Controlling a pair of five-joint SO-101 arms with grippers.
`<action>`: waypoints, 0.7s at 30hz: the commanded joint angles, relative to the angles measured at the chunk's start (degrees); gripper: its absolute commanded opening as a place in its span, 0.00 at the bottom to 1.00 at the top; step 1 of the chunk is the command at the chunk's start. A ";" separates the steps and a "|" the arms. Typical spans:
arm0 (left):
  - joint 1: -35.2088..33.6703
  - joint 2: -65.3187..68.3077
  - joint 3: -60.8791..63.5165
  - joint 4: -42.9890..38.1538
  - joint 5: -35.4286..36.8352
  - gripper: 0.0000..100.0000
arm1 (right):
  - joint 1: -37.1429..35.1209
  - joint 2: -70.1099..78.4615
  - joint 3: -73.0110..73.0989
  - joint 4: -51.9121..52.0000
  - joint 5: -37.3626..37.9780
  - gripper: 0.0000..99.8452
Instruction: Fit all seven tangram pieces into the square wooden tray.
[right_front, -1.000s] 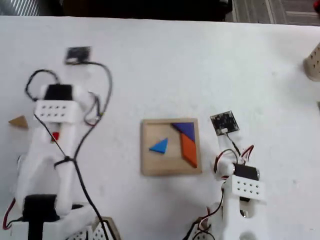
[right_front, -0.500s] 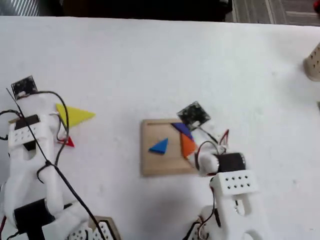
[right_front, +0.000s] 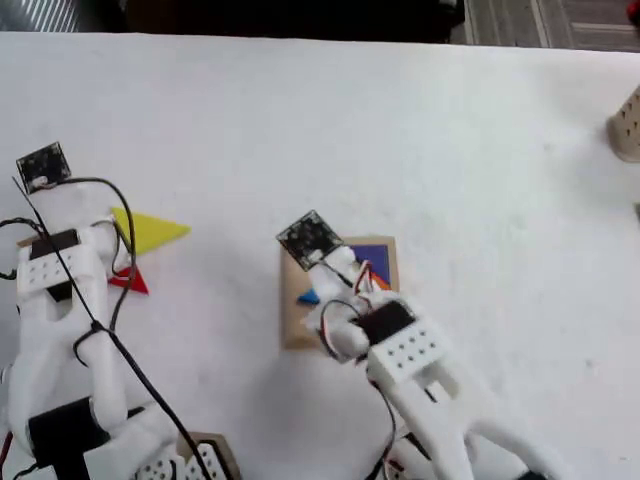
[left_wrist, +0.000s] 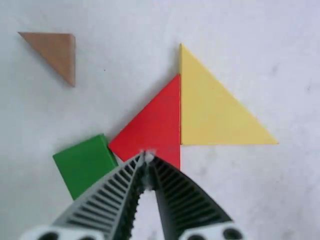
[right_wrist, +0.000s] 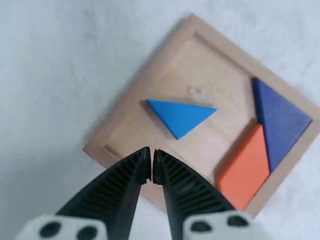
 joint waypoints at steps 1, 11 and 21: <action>-0.66 -2.24 0.09 -1.49 0.70 0.02 | -0.31 8.22 -5.71 -1.54 -0.62 0.02; -0.57 -2.24 0.18 -1.49 0.70 0.02 | -0.22 18.77 -7.91 -10.77 -0.62 0.02; -0.48 -2.24 1.41 -2.81 0.70 0.02 | 6.46 31.25 -21.10 -10.33 -0.62 0.02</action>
